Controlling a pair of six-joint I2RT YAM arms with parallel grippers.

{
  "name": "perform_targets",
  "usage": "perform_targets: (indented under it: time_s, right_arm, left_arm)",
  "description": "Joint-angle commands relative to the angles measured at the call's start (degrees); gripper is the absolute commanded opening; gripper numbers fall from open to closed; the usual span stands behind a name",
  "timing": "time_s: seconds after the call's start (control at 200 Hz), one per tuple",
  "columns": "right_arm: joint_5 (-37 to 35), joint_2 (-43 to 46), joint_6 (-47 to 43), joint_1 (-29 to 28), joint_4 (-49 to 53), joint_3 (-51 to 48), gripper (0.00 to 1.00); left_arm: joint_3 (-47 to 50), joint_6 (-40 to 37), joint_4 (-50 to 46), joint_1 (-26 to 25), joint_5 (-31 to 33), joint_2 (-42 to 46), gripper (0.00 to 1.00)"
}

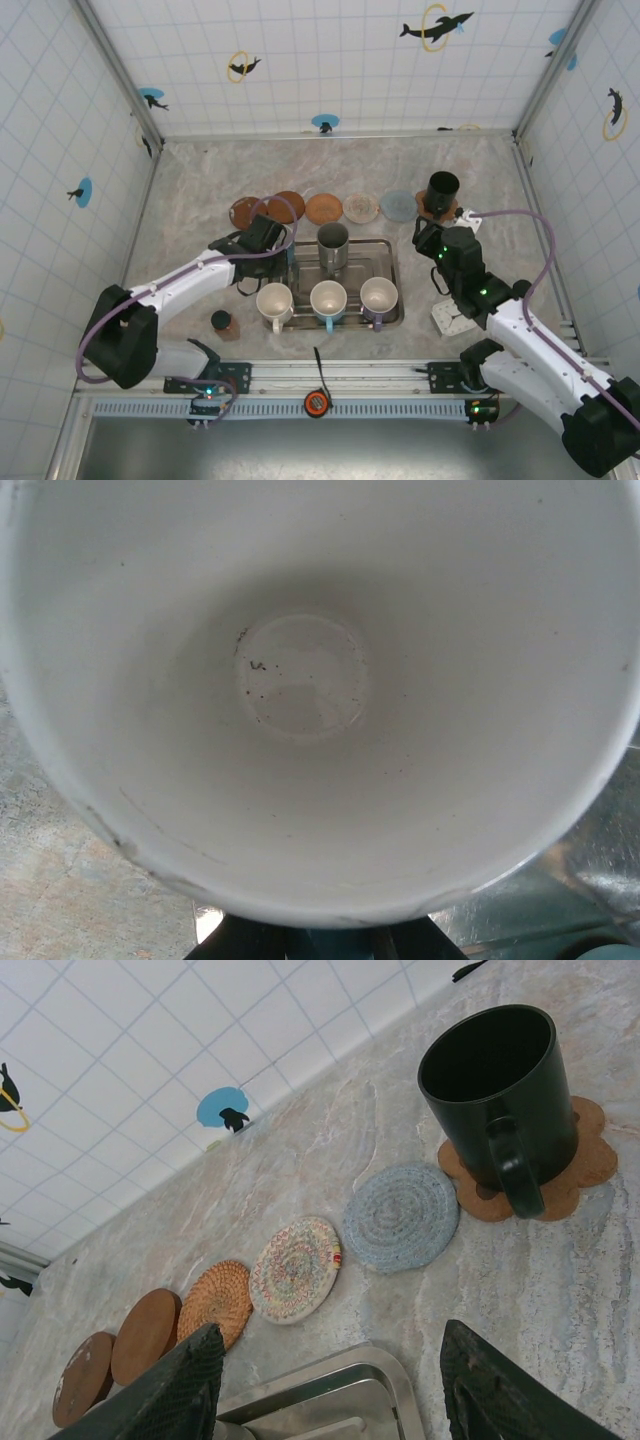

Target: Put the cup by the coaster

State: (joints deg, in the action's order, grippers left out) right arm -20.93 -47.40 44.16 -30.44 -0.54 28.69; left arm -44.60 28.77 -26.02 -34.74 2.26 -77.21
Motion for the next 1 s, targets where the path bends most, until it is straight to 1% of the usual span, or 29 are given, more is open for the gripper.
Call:
perform_targets:
  time_s: [0.0, 0.03, 0.37, 0.571, 0.891, 0.996]
  right_arm:
    - [-1.0, -0.3, 0.7, -0.4, -2.2, -1.2, 0.59]
    - [-1.0, -0.3, 0.7, -0.4, -2.2, -1.1, 0.59]
    - [-1.2, -0.5, 0.5, -0.4, -2.3, -1.0, 0.60]
    - [-0.4, 0.1, 0.3, -0.4, -2.4, -1.0, 0.60]
    - [0.0, 1.4, -0.2, -0.2, -2.2, -1.5, 0.61]
    - [0.1, 2.5, -0.2, 0.0, -2.3, -2.0, 0.61]
  left_arm:
    - [-0.2, 0.3, 0.4, -0.5, 0.0, -0.3, 0.03]
    - [-0.4, 0.3, 0.2, -0.5, 0.0, -0.2, 0.00]
    - [-3.9, 0.0, -2.3, -0.7, 2.7, 0.9, 0.00]
    - [-9.0, -0.7, -6.5, -0.8, 7.9, -0.5, 0.00]
    - [-17.6, -1.9, -8.6, -0.8, 12.0, -3.6, 0.00]
    - [-19.9, -3.0, -8.9, -0.7, 14.7, -4.9, 0.00]
